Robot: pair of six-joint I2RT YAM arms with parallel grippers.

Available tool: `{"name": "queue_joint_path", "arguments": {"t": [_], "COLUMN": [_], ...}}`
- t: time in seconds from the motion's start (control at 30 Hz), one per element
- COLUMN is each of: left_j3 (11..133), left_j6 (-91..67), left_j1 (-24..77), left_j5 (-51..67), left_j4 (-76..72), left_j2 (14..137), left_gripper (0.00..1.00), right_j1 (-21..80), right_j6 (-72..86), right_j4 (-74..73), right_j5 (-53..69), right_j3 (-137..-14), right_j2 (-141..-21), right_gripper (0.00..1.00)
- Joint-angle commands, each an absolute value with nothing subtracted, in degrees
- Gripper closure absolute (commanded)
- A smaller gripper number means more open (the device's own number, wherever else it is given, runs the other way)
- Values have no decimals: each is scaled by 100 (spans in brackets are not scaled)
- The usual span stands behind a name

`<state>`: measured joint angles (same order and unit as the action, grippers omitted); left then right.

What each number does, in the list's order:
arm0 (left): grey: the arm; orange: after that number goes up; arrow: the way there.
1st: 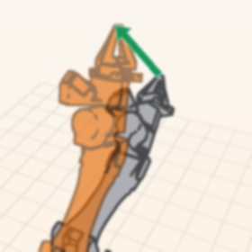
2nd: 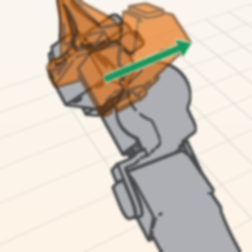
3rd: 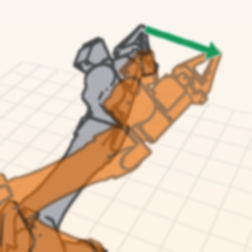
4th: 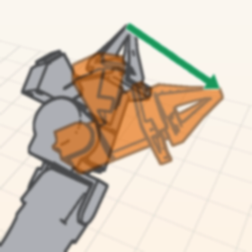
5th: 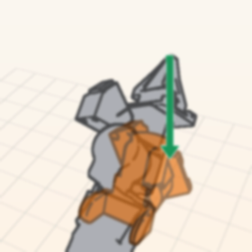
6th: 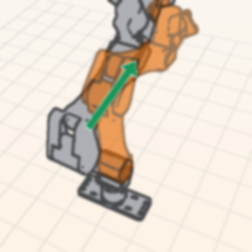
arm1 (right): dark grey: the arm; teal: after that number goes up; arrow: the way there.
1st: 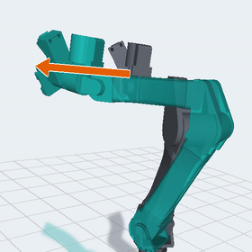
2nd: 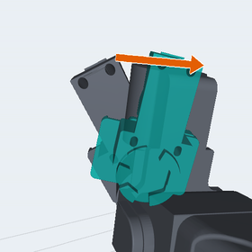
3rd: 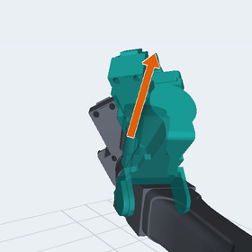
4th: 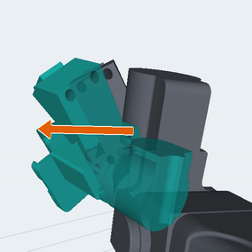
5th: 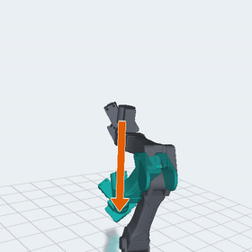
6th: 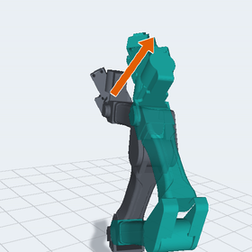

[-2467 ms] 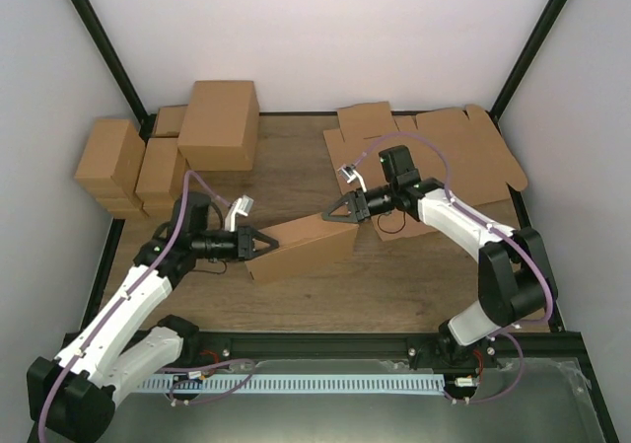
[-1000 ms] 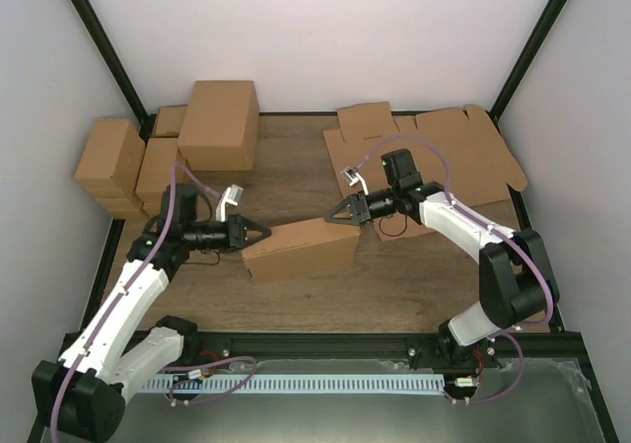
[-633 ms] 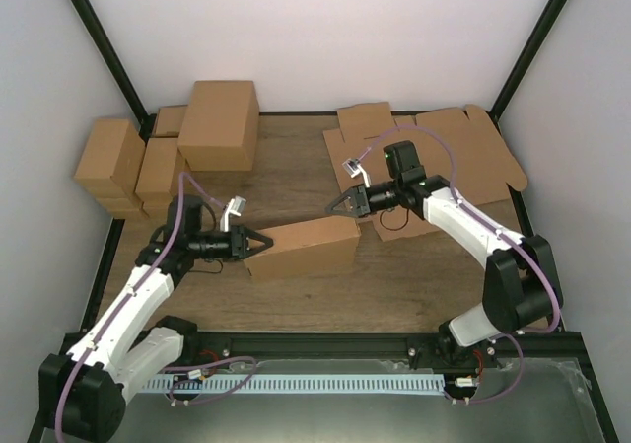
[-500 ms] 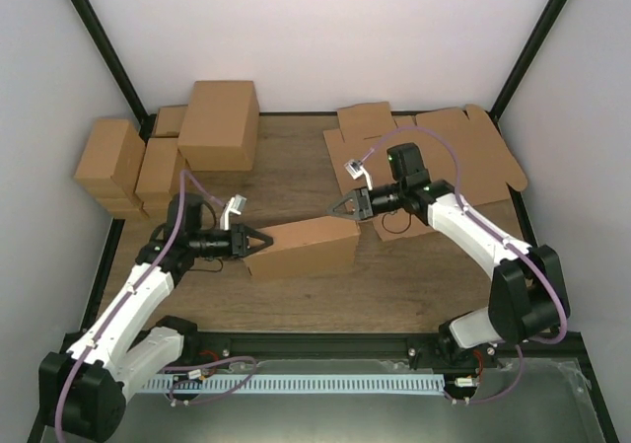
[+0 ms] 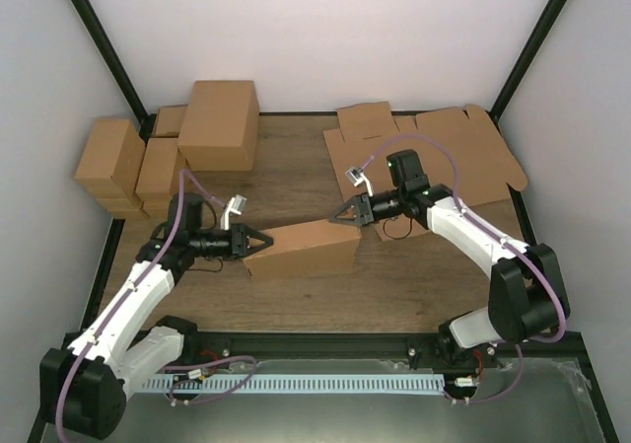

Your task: Fold the paper box

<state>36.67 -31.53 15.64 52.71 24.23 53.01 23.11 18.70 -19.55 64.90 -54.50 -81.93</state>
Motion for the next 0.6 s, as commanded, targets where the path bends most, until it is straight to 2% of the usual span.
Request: {"name": "queue_joint_path", "arguments": {"t": [0.0,0.33,0.57], "left_j3": [3066,4261,3774], "left_j6": [-3146,-3268,-3181], "left_j1": [1556,1556,1556], "left_j5": [5189,5279,5120], "left_j4": [2264,2886,3049], "left_j2": [5388,5208,5161], "left_gripper": [96,96,96], "right_j1": [2338,2347,2351], "right_j6": [1791,1775,1642], "right_j4": [-2390,-1794,-2069], "right_j5": [6415,6135,5883], "right_j3": [-6043,-4936,-4994], "right_j2": [-7874,-8270,-8142], "right_gripper": [99,99,99]}}
